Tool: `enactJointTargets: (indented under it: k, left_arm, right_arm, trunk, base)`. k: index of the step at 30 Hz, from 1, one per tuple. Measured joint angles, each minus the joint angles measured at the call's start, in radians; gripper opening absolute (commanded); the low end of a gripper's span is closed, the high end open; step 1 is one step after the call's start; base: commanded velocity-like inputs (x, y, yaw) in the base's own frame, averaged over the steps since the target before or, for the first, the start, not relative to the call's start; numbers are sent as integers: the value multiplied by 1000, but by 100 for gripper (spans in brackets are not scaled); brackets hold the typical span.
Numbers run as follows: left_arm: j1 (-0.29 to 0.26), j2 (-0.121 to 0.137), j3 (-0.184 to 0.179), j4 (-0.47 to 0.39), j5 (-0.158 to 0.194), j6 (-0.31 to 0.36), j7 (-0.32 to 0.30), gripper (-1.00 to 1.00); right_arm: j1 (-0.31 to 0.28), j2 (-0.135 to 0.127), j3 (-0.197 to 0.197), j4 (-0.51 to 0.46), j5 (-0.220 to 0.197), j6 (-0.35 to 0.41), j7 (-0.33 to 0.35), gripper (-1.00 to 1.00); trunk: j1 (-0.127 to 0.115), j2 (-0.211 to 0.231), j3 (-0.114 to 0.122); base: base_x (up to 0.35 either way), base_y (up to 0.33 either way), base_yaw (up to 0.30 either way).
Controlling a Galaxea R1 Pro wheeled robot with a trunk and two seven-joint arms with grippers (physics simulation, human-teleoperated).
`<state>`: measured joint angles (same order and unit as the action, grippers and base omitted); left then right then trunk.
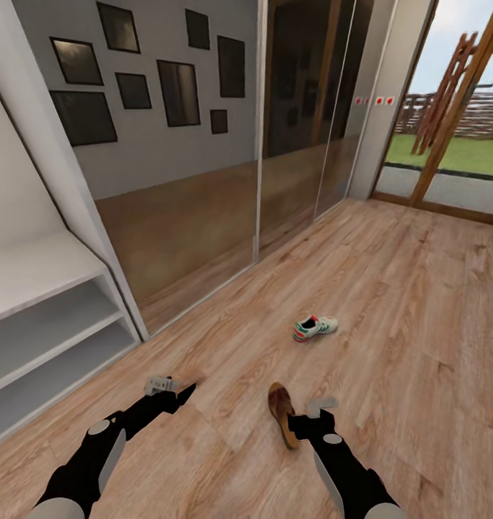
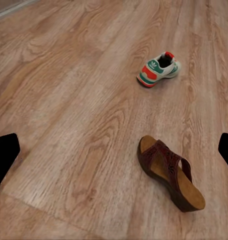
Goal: Pick up the two gym shoes and the two sandals from the corridor floor and place them onto the hallstand (shoe rack) in the corridor, making sure they are on the rack and not on the floor. Arrange them so the two gym shoes are next to each other and the two sandals are next to each other.
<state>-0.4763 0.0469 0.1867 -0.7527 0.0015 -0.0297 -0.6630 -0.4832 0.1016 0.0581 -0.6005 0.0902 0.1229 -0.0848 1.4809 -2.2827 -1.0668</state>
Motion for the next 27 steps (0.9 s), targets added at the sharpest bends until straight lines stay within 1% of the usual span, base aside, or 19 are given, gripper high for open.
enactJointTargets:
  k: [5,10,21,27]
  left_arm:
    - [0,-2,0,0,0,-3,-1,100]
    - [0,-3,0,0,0,-4,-1,100]
    - [1,-7,0,-1,0,-6,-3,100]
    - [1,-8,0,0,0,-6,-2,100]
  right_arm:
    - [0,0,0,-1,0,-1,0,100]
    - [0,0,0,-2,0,-1,0,100]
    - [0,-2,-1,-2,1,0,0,100]
    - [0,-4,-1,-2,1,-8,1,100]
  trunk:
    - [0,0,-5]
    - [0,0,-8]
    - [0,0,-9]
    - [0,0,-9]
  base:
    - [294,0,164]
    - [225,0,63]
    - [52,0,11]
    - [116,-20,1]
